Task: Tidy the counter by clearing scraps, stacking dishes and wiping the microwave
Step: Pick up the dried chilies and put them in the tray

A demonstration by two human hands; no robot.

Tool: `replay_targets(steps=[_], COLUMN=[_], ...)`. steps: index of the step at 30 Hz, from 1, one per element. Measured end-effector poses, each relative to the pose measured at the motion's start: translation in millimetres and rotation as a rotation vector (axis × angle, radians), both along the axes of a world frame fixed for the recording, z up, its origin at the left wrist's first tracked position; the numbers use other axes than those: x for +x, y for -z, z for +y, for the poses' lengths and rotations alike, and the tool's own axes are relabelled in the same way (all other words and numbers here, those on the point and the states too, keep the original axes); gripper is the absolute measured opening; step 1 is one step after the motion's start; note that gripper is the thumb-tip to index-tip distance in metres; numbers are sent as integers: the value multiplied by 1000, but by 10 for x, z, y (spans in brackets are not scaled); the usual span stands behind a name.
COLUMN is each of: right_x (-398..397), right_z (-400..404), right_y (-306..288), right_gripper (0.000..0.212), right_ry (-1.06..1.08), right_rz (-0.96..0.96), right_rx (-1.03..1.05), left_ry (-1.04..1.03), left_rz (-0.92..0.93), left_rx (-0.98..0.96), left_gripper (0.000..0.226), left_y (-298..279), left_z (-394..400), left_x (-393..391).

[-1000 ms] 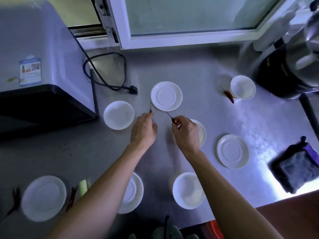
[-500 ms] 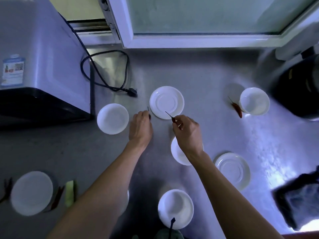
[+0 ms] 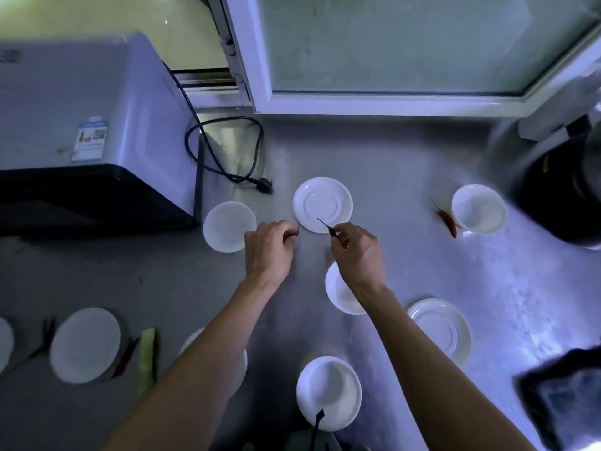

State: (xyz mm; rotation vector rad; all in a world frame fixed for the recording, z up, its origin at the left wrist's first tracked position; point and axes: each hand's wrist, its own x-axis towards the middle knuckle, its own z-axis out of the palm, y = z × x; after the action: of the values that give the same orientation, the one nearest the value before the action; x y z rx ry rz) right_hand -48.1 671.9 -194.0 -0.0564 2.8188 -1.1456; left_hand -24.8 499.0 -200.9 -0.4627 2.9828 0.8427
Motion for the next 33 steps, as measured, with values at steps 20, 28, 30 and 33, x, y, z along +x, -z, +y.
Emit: replay_targets(steps=[20, 28, 30, 33], right_x=[1320, 2623, 2953, 3404], right_z=[-1737, -2987, -3278, -3659], right_y=[-355, -475, -517, -597], right_gripper=[6, 11, 16, 14], right_ry=[-413, -658, -687, -725], right_rz=[62, 121, 118, 138], right_rx=[-38, -19, -1, 5], left_ry=[-410, -563, -597, -625], left_rz=[126, 165, 161, 189], left_rx=[136, 130, 113, 69], left_gripper=[16, 16, 13, 13], left_y=[-532, -578, -621, -687], left_z=[-1586, -2666, -2895, -3213], left_x=[2130, 3712, 4094, 4604])
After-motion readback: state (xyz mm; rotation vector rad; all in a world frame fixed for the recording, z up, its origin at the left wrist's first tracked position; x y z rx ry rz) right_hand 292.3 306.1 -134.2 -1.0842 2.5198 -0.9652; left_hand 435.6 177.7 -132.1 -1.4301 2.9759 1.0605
